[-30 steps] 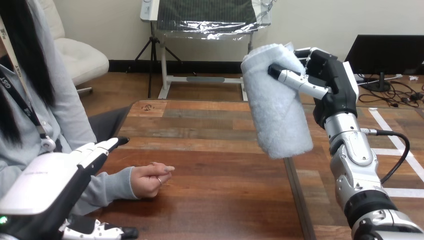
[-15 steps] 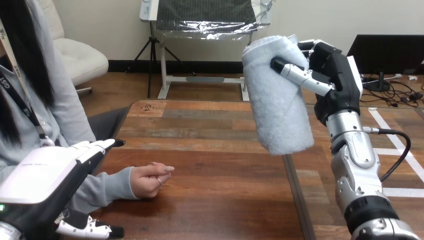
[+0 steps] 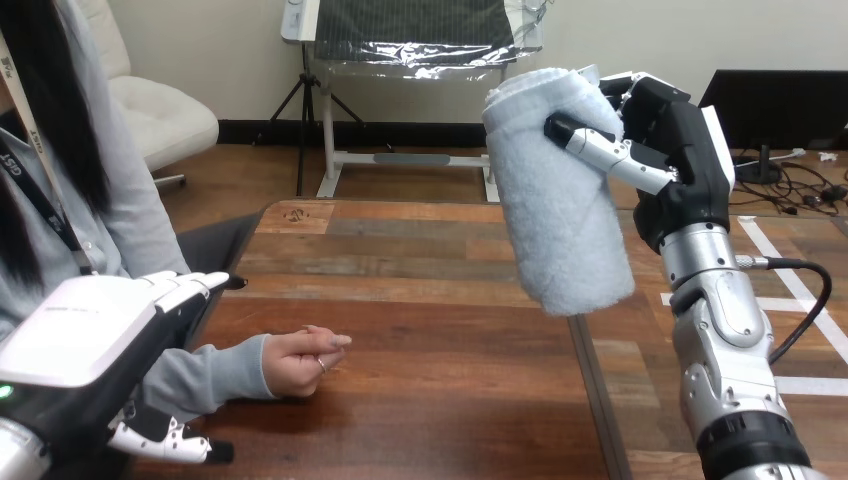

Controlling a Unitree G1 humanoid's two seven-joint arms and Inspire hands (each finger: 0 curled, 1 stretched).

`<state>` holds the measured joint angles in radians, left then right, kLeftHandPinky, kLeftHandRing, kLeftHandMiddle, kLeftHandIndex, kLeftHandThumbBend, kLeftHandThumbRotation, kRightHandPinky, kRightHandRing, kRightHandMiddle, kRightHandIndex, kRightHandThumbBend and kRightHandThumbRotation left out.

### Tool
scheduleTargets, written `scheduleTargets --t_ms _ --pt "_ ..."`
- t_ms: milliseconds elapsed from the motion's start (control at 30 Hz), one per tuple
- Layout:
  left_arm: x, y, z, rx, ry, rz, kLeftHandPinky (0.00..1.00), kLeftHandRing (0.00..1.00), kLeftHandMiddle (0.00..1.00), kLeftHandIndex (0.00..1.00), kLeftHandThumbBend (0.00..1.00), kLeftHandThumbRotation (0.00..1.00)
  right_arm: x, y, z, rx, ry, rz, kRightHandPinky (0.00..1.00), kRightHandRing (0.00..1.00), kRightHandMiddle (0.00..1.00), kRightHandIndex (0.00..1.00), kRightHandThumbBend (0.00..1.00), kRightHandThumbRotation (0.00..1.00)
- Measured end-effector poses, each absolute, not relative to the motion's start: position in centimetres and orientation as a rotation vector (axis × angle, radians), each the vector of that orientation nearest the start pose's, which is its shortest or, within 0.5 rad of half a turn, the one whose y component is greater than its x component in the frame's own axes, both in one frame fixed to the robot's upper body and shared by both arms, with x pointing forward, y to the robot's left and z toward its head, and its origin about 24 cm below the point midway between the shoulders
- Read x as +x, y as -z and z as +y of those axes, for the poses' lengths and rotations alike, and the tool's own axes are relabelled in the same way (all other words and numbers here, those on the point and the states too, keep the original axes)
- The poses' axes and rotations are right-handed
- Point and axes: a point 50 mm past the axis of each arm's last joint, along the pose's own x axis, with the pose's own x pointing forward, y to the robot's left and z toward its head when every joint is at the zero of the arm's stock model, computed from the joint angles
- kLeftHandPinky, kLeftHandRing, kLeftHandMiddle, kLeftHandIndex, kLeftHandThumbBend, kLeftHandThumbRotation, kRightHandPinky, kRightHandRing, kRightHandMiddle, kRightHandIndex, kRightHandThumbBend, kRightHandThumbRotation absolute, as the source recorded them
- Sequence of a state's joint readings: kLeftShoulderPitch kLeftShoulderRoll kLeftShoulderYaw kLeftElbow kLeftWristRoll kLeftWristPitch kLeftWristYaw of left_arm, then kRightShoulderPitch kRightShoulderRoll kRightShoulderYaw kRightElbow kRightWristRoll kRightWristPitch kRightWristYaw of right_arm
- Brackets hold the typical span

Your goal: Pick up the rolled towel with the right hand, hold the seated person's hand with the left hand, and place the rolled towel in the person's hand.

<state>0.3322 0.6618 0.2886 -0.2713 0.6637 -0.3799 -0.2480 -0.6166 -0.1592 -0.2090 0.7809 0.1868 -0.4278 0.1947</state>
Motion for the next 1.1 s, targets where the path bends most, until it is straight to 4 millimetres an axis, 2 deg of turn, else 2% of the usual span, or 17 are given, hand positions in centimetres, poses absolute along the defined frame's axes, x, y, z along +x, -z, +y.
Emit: scheduleTargets --t_ms 300,700,1100 --pt "19.7 -9.8 26.8 1.429 0.306 -0.100 0.79 0.86 0.85 0.86 1.00 0.33 34.8 -9.6 -19.2 0.083 -0.069 -0.307 0.29 0.36 0.44 0.40 0.64 0.00" --pt "20.7 -8.4 27.5 1.427 0.345 -0.042 0.78 0.83 0.83 0.85 1.00 0.30 33.7 -10.1 -19.4 0.107 -0.094 -0.328 0.27 0.35 0.44 0.40 0.59 0.00" --pt "22.0 -6.7 28.0 1.431 0.333 0.015 0.69 0.75 0.76 0.79 1.00 0.31 32.4 -10.7 -19.4 0.120 -0.138 -0.374 0.25 0.33 0.43 0.40 0.57 0.00"
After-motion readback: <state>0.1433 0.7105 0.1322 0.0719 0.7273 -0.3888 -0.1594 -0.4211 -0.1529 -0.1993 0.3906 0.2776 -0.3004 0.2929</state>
